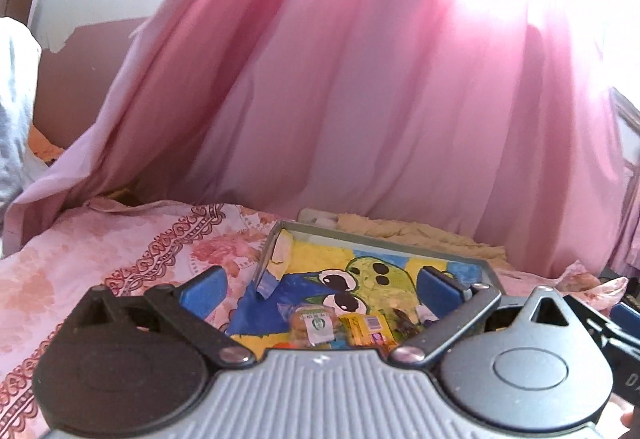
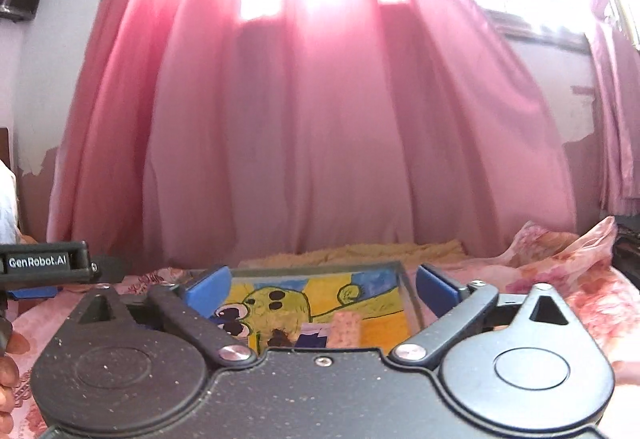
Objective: Organize snacks
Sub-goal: 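Withdraw both tools from the tray toward the remaining snacks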
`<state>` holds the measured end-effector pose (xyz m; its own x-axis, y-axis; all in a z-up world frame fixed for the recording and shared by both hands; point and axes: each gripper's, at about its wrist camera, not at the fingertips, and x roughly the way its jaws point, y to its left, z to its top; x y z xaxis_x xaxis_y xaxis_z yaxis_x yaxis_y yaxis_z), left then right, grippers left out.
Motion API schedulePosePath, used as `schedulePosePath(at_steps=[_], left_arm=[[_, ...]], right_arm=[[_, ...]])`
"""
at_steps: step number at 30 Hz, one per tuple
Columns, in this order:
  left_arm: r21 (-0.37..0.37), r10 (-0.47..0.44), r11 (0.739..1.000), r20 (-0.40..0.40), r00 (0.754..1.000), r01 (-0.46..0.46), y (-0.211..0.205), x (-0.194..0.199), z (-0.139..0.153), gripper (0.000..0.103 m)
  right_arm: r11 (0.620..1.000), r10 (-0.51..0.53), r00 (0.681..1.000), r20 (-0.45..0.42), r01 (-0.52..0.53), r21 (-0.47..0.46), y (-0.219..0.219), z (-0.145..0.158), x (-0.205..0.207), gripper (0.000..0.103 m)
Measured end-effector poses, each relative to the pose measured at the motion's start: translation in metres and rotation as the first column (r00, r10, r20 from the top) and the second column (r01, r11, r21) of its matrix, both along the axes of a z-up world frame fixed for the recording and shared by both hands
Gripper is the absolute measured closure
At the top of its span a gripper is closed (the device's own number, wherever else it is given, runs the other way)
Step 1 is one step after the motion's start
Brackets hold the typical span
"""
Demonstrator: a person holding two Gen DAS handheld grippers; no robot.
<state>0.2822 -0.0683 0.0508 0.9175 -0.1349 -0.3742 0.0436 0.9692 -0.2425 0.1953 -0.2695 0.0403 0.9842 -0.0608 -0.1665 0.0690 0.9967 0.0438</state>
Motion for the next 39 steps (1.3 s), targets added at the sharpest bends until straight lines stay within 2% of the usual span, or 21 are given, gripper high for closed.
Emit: schedulePosePath(at_steps=[10,16,27,33,39], left_arm=[[0.021,-0.018,1.0,0.05,0.999,0.017,0.005,-0.066,0.001,0.0],[0.052,-0.034,0.998,0.052,0.998,0.032,0.009,-0.098,-0.01,0.0],[0.094,-0.049,0.994,0.002,0.999,0.048,0.017,-0.142,-0.035,0.0],[0.124,-0.07,0.989,-0.05,0.996,0.076,0.017,-0.155,-0.05,0.0],[0.162,-0.091,0.981,-0.117,0.989,0.11,0.012,-0.164,-0.067,0.0]], right_arm=[[0.999,0.003,0.999,0.036,-0.001,-0.044,0.01,0.002,-0.075,0.001],[0.998,0.003,1.0,-0.009,-0.004,-0.06,0.017,-0.008,-0.112,0.001],[0.998,-0.039,0.992,-0.12,0.034,-0.046,0.023,-0.022,-0.156,0.001],[0.997,-0.065,0.98,-0.187,0.056,-0.052,0.027,-0.029,-0.162,0.001],[0.994,-0.067,0.964,-0.257,0.043,-0.101,0.038,-0.037,-0.157,0.001]])
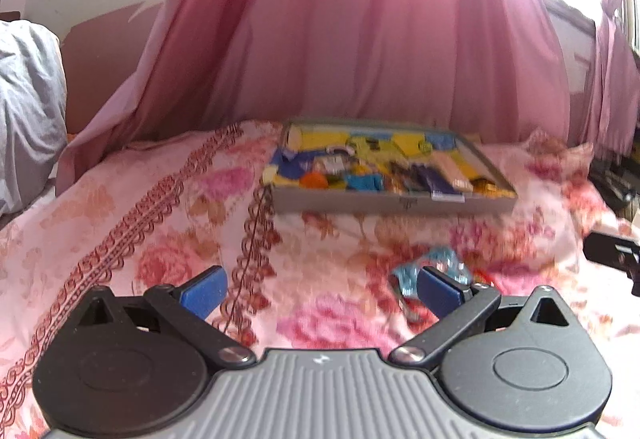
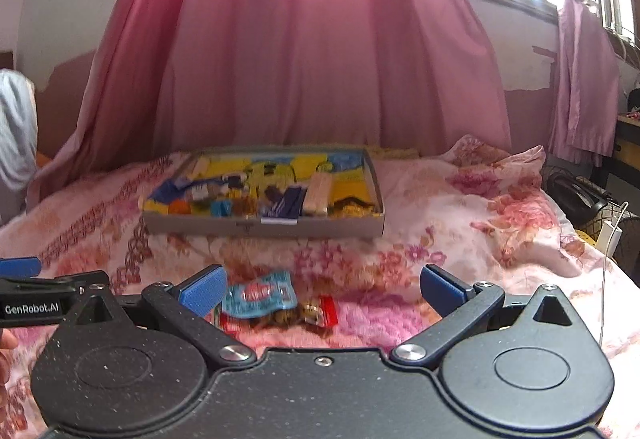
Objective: Organize snacks
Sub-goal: 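Withdraw both tools from the tray toward the remaining snacks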
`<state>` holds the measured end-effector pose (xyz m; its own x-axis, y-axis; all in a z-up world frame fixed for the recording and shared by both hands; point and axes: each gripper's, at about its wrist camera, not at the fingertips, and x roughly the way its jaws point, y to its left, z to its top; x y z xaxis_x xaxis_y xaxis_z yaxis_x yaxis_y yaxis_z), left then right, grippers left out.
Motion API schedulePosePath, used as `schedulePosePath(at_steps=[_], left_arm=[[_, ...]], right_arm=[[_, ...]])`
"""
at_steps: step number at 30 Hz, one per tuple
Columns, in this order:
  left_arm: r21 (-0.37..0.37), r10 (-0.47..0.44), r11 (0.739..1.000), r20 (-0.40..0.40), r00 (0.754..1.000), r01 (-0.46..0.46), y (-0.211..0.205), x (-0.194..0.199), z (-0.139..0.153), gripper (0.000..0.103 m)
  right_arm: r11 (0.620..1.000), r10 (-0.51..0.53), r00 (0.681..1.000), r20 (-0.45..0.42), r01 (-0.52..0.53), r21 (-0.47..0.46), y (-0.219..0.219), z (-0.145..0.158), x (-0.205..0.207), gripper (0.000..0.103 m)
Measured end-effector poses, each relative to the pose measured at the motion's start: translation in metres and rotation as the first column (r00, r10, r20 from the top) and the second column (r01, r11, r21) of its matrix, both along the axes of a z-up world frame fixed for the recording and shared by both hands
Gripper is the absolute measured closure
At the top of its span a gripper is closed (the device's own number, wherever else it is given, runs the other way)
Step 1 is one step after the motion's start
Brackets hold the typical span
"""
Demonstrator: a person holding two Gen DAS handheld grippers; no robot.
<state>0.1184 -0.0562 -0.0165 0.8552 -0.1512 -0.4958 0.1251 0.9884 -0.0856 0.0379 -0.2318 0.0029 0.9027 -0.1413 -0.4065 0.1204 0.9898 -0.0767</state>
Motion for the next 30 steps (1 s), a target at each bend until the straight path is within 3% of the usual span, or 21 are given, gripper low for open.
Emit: schedulePosePath(at_steps=[12,30], left_arm=[[0.036,0.021,0.999,-0.063,0.998,-0.019,0.0,0.002,-0.011,0.0],[0.06,0.096,0.994,-0.062,0.993,-0.092,0.006,0.003,-0.021,0.0]], right_arm=[[0.999,-0.003,0.993,-0.117,-0.003,-0.045,0.005,-0.013,0.017,0.001],[0.999,-0.01,0.988,-0.152,0.003,-0.045,0.003,-0.017,0.023,0.001]])
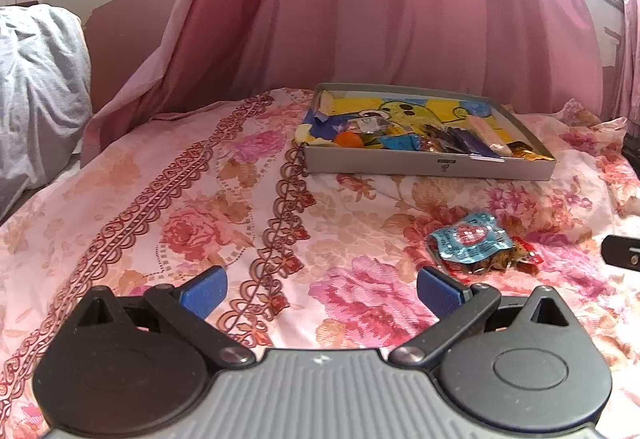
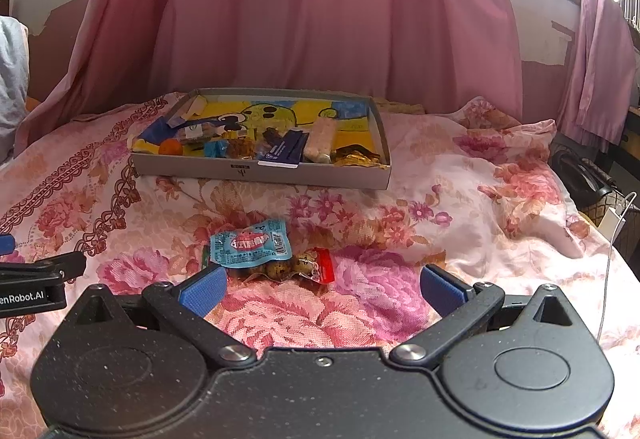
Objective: Organize snacks
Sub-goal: 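Withdraw both tools from the tray toward the remaining snacks, then grasp the quail-egg packet with the right tool while the left tool grasps the blue candy packet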
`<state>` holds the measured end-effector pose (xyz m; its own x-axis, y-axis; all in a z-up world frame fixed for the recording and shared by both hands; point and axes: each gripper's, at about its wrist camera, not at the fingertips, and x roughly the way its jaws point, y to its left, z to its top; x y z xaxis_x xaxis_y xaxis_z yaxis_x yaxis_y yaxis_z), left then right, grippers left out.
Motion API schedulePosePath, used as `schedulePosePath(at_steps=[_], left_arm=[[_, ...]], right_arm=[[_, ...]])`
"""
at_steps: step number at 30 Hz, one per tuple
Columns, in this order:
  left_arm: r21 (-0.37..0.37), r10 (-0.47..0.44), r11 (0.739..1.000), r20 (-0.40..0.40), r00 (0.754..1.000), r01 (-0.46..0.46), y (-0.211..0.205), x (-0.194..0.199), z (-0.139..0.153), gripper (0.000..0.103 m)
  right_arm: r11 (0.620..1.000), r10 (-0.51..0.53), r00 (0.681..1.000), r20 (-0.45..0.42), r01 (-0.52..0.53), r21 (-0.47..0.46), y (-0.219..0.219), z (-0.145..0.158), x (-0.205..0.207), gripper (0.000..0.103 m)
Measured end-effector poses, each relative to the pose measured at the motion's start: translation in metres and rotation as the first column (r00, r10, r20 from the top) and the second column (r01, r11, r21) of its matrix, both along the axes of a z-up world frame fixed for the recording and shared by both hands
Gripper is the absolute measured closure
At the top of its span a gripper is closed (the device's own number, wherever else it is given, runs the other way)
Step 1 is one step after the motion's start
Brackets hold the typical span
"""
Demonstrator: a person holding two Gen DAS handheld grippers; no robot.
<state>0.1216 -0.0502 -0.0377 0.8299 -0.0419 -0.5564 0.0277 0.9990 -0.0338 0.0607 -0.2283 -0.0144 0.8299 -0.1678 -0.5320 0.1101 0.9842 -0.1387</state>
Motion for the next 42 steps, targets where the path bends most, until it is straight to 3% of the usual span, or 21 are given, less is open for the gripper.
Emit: schedulePosePath(at_steps=[8,11,14,18,27,42], left_arm=[[0.022,0.051,0.998,0.015,0.999,-0.051,0.007,-0.007,0.001,0.0],[-0.003,0.047,0.999,0.001,0.999,-0.047,0.009,-0.008,0.005,0.0],[-0.027,0.028,0.999,-0.003,1.0,-0.028,0.007,-0.005,0.013,0.0],[0.003,-0.016,1.0,0.01,1.0,0.016,-0.004,0.0,0.021,0.0],[0.03,-0.117,0.993,-0.027,0.993,0.117,-0.021,0.027,0.023,0.0],[0.006,-0.194,0.981,-0.078,0.978,0.195,-0.037,0.092,0.005,0.0]], right_arm=[[0.999,-0.012,1.0,0.015,0.011,0.034,-0.004,-0.001,-0.001,0.001],[0.999,-0.019,1.0,0.015,0.018,0.049,-0.007,-0.001,-0.002,0.001],[0.997,-0.026,0.999,0.023,0.024,0.073,-0.011,0.001,-0.006,0.001],[0.992,-0.045,0.999,0.02,0.042,0.12,-0.019,0.001,-0.005,0.001],[0.976,-0.078,0.994,-0.077,0.092,0.196,-0.039,-0.007,0.021,0.001],[1.0,0.016,0.991,-0.136,-0.017,-0.007,-0.049,-0.02,0.084,0.001]])
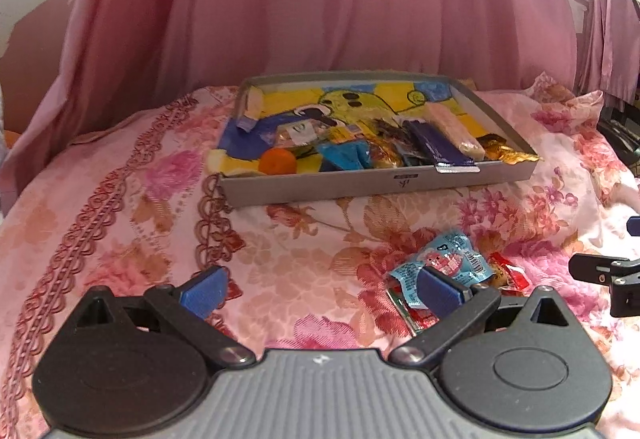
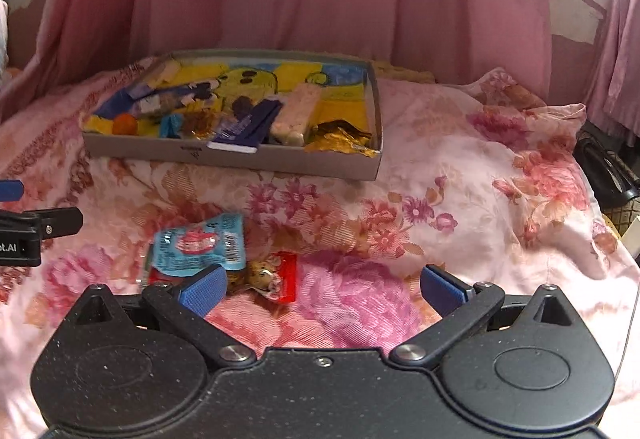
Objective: Organize snacks
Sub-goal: 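Grasp the quail-egg packet with the right tool while the left tool grasps the blue candy packet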
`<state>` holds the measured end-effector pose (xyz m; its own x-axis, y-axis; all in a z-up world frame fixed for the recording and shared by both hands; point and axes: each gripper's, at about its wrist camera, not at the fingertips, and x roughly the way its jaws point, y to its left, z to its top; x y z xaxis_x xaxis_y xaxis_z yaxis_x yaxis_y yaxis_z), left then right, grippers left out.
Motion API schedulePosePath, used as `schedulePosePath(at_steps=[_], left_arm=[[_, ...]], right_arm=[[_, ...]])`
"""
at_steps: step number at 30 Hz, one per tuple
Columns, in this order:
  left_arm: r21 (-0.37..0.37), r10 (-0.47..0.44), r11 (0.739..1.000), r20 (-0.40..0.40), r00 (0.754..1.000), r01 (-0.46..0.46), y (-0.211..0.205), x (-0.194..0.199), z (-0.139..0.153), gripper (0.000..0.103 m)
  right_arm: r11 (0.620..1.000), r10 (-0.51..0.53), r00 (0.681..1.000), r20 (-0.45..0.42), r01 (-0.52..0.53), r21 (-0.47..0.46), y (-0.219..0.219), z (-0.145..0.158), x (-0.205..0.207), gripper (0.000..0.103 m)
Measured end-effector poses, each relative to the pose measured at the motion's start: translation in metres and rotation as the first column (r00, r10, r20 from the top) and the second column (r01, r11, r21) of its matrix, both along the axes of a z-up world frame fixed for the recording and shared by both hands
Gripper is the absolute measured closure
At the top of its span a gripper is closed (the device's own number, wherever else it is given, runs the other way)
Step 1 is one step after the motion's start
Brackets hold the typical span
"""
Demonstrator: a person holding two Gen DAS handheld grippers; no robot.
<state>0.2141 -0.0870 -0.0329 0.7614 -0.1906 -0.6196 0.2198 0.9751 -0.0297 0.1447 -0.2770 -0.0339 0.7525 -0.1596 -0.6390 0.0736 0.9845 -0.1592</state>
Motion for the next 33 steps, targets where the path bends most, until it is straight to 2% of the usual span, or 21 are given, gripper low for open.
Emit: schedulePosePath(at_steps=[12,17,22,25,28,33], left_arm=[[0.056,-0.061,0.996,-0.028,0.998,0.062,-0.03,0.033,-0.02,0.0],[0.082,-0.1,0.991,-0.022,0.995,0.102,-0.041,0.042,-0.02,0.0],[0.122,-0.174,0.977,-0.019,0.985,0.175,-0.049,0.048,-0.024,0.0],[0.12,-0.222,0.967,-0.035,0.974,0.225,-0.055,0.052,-0.028,0.0],[0.112,-0.279,0.952,-0.053,0.959,0.283,-0.063,0.055,-0.032,0.0],[0.14,-0.324,0.934,-0.061,0.944,0.329,-0.078,0.056,-0.038,0.0]], right_arm=[[0.999,-0.006,0.998,-0.068,0.004,-0.037,-0.017,-0.019,0.033,0.001],[0.995,0.04,0.993,-0.109,-0.049,-0.086,-0.022,-0.024,0.039,0.001],[0.99,0.099,0.987,-0.128,-0.111,-0.09,-0.034,-0.03,0.039,0.001],[0.99,0.104,0.987,-0.124,-0.115,-0.085,-0.04,-0.032,0.041,0.001],[0.985,0.152,0.981,-0.124,-0.161,-0.066,-0.043,-0.035,0.041,0.001],[0.962,0.24,0.962,-0.134,-0.254,-0.099,-0.033,-0.042,0.04,0.001]])
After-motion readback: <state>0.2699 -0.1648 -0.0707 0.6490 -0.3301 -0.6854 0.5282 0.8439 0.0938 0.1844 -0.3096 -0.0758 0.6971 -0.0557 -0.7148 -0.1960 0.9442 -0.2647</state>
